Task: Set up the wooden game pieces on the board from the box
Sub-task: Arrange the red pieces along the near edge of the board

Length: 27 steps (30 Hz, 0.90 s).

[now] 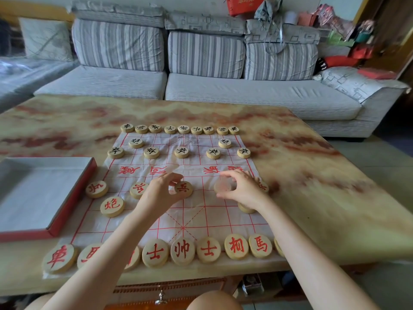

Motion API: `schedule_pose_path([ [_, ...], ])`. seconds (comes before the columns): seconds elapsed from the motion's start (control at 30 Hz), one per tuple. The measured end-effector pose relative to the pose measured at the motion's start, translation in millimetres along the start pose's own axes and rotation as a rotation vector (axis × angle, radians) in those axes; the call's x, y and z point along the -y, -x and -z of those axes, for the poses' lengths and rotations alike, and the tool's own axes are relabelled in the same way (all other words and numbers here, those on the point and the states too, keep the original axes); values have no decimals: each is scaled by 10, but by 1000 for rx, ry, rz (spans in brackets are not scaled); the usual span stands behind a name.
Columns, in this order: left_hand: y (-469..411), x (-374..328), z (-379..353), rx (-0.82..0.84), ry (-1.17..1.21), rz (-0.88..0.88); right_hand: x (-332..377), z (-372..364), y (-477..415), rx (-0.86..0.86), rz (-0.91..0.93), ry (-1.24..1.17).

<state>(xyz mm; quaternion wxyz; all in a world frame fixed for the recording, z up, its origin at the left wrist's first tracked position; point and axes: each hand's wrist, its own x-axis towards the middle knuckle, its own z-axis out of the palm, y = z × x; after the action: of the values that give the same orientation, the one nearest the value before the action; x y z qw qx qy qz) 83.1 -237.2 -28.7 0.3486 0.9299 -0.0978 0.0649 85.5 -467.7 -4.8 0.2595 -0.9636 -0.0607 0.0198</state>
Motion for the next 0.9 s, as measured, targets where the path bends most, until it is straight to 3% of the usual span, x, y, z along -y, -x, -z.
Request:
schedule_pose_path([
  [0.7,5,44,-27,5,12,18,19,-42,54,8,-31,-31],
  [0.9,122,43,237,-69,6,17,394,-77,118,-31,88,-95],
])
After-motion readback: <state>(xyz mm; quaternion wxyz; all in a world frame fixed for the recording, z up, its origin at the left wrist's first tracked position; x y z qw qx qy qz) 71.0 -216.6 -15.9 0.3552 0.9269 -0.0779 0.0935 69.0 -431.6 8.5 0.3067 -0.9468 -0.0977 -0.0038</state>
